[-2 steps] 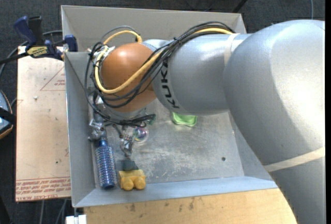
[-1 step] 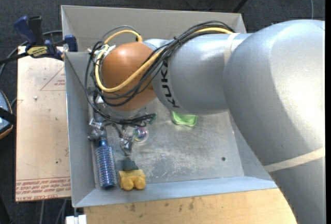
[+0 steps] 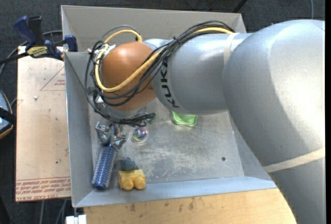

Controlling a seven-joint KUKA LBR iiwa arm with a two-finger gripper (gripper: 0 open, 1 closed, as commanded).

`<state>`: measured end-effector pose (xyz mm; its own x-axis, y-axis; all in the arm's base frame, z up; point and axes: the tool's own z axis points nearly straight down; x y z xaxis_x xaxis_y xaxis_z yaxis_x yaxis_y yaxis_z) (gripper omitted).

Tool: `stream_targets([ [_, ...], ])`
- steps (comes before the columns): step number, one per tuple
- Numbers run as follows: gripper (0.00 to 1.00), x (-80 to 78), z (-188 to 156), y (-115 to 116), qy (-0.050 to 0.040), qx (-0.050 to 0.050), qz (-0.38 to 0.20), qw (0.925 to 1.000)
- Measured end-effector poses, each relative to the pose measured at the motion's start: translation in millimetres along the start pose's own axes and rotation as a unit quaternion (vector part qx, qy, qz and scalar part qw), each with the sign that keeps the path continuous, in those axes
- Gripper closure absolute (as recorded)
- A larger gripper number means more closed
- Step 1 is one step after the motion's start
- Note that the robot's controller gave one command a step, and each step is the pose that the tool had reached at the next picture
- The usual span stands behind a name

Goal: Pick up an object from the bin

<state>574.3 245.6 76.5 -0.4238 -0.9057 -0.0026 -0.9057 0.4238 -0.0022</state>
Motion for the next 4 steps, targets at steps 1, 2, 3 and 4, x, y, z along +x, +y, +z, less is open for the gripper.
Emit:
stream_targets([
  [1,1.00,-0.2,-23,0,0.0005,-0.001,0.001,1.0000],
  [2,1.00,-0.2,-25,0,0.0006,-0.001,0.003,1.0000],
  [3,1.00,-1.2,-47,0,-0.0007,-0.001,0.004,1.0000],
  [4,1.00,-3.5,-122,-1,-0.0029,0.002,0.005,1.0000],
])
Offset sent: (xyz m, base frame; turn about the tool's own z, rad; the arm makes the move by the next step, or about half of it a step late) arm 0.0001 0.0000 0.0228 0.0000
